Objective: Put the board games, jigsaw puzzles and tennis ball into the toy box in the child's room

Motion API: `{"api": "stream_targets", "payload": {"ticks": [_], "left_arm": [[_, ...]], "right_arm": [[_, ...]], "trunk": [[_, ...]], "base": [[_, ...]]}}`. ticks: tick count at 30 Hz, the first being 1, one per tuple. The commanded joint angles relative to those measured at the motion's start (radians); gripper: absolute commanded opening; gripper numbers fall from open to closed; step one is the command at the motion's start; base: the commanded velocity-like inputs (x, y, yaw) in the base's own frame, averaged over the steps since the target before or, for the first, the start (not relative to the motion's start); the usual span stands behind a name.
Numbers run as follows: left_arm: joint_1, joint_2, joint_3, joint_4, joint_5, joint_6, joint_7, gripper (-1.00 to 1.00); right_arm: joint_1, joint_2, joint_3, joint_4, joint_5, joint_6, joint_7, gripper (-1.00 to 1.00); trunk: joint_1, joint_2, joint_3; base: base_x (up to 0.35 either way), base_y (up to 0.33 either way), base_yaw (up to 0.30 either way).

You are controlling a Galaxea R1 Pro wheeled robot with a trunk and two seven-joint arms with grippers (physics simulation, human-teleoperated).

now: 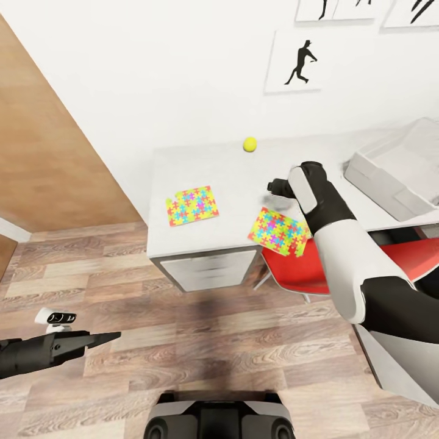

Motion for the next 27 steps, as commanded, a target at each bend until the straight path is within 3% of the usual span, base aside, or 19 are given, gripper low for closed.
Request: {"api": "stream_targets", "payload": {"ticks": [1, 7, 10, 13, 16, 19, 23, 27], "left_arm": [[0.0, 0.0, 0.0, 0.0, 0.0, 0.011, -0.003, 1.0], [0.0, 0.001, 0.0, 0.0, 0.0, 0.011, -0.003, 1.0], [0.0, 0.001, 0.0, 0.0, 0.0, 0.011, -0.003, 1.0], [0.0, 0.001, 0.0, -0.001, 0.0, 0.011, -0.003, 1.0], [0.0, 0.001, 0.0, -0.002, 0.0, 0.011, -0.003, 1.0], [0.001, 0.002, 0.002, -0.002, 0.0, 0.011, -0.003, 1.0], [0.001, 0.002, 0.006, -0.002, 0.0, 0.011, -0.003, 1.0], [0.001, 0.002, 0.007, -0.002, 0.0, 0.011, -0.003, 1.0]], "right_arm": [[0.0, -0.002, 0.002, -0.03, -0.013, 0.024, -0.009, 1.0], [0.002, -0.002, -0.006, -0.198, -0.035, 0.145, -0.007, 1.0], [0.012, -0.002, -0.009, -0.338, -0.074, 0.198, -0.006, 1.0], [0.081, -0.005, -0.01, -0.465, -0.135, 0.216, -0.004, 1.0], [0.186, -0.009, -0.009, -0.558, -0.226, 0.216, -0.003, 1.0], [0.318, -0.008, -0.007, -0.691, -0.37, 0.216, -0.005, 1.0], [0.487, -0.003, 0.0, -0.832, -0.521, 0.216, -0.006, 1.0], [0.608, 0.001, 0.009, -0.869, -0.589, 0.216, -0.003, 1.0]], "trunk": [[0.001, -0.001, 0.0], [0.001, -0.001, 0.009], [0.001, -0.001, 0.014], [0.001, -0.001, 0.019], [0.001, -0.001, 0.023], [0.001, -0.001, 0.028], [0.001, -0.001, 0.034], [0.001, -0.001, 0.041]], "base": [[0.0, 0.0, -0.079], [0.0, 0.0, -0.079], [0.0, 0.0, -0.079], [0.0, 0.0, -0.078], [0.0, 0.0, -0.073], [0.0, 0.0, -0.072], [-0.033, 0.0, -0.073], [-0.12, 0.0, -0.074]]}}
